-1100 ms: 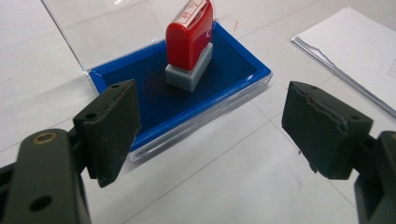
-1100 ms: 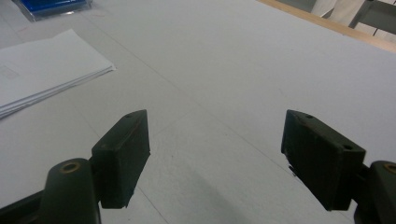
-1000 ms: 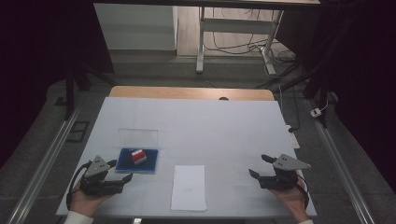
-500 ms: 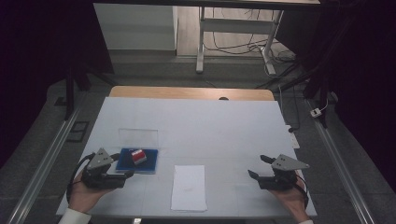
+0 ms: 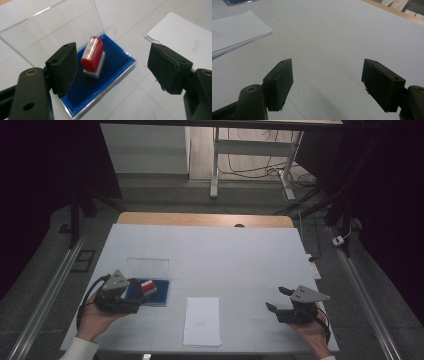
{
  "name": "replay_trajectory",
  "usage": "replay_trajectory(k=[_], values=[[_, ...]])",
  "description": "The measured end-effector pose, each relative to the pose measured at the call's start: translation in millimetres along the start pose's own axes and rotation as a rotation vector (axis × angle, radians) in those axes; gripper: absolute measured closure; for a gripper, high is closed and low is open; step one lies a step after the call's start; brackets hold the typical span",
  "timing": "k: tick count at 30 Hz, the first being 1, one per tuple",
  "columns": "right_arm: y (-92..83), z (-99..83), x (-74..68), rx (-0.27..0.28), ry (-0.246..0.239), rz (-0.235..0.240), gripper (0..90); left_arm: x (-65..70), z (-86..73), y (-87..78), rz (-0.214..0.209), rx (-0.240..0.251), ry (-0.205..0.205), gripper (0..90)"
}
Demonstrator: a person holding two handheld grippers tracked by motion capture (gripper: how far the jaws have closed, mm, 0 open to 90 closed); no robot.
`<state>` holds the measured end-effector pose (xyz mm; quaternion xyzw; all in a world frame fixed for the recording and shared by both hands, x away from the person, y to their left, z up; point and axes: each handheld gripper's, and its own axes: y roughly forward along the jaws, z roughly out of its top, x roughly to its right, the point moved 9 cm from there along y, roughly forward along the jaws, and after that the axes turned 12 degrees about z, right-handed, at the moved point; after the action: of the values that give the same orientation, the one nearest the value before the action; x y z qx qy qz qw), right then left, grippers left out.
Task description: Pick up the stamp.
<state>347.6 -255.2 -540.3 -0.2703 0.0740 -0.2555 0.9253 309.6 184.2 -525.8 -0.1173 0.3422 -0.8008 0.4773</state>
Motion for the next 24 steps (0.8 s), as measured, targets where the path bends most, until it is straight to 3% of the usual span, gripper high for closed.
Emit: replay_trajectory(k=[11, 18, 24], values=[[3.8, -4.0, -1.3, -0.032, -0.002, 0.003, 25.0, -10.0, 11.0, 13.6, 0.000, -0.023, 0.000, 24.4], [4.7, -5.0, -0.4, -0.039, -0.001, 0.002, 25.2, -18.4, 11.3, 28.2, -0.018, -0.081, 0.003, 24.8], [6.1, -6.7, -0.3, -0.048, -0.001, 0.006, 25.4, -17.5, 11.4, 40.0, -0.021, -0.125, 0.042, 27.0]])
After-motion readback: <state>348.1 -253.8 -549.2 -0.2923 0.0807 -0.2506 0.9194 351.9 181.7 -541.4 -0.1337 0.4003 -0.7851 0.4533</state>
